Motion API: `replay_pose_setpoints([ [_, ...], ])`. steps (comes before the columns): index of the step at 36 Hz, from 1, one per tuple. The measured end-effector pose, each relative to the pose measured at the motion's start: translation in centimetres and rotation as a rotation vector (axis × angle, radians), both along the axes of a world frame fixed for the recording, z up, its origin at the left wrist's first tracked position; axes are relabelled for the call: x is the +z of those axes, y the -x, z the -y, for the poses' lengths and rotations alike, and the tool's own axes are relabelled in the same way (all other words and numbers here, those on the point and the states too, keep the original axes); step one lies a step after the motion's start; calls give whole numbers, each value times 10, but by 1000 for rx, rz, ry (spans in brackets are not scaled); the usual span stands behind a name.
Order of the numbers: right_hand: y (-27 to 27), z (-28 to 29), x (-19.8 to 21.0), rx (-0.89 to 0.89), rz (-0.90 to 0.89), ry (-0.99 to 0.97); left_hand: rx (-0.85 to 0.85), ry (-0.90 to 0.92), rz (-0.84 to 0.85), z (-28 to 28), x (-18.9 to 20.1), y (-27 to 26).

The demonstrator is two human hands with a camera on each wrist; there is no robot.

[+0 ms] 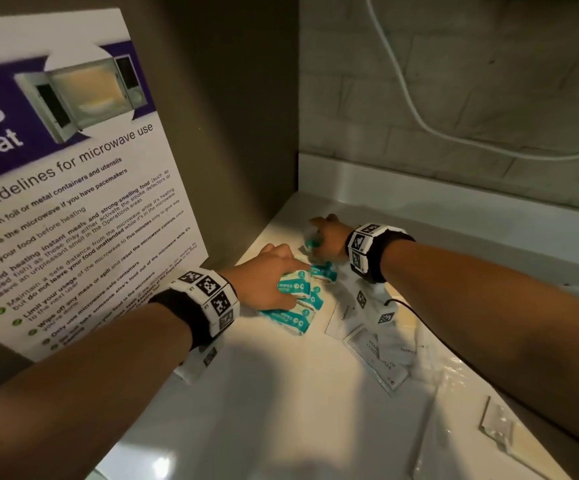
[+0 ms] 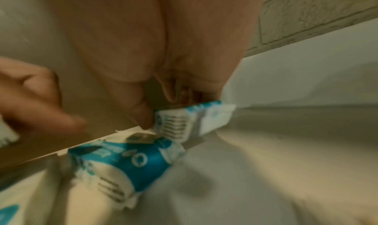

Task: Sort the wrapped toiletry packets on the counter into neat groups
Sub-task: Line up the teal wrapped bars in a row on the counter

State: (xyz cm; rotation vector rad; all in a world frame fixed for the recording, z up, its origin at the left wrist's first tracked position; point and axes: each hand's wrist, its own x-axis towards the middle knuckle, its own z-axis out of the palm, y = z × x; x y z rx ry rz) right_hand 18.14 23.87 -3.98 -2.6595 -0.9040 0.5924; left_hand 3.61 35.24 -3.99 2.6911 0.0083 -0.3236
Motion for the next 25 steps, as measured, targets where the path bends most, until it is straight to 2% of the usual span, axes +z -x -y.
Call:
replay_pose_setpoints([
  [3, -1, 1, -4, -18, -59, -125, 64, 178, 29, -1, 9, 9],
  [5, -2, 5, -5, -8, -52, -161, 41, 252, 70, -2, 13, 18],
  [7, 0, 10, -4, 13, -44, -167, -20, 210, 101, -2, 15, 28],
  [13, 9, 22, -3, 92, 99, -28, -162, 46, 11, 0, -4, 54],
  [18, 20, 28, -9, 208, 302, 114, -169, 16, 31, 0, -16, 61],
  [25, 26, 26, -7, 231, 274, 136, -80, -35, 141, -1, -17, 57],
])
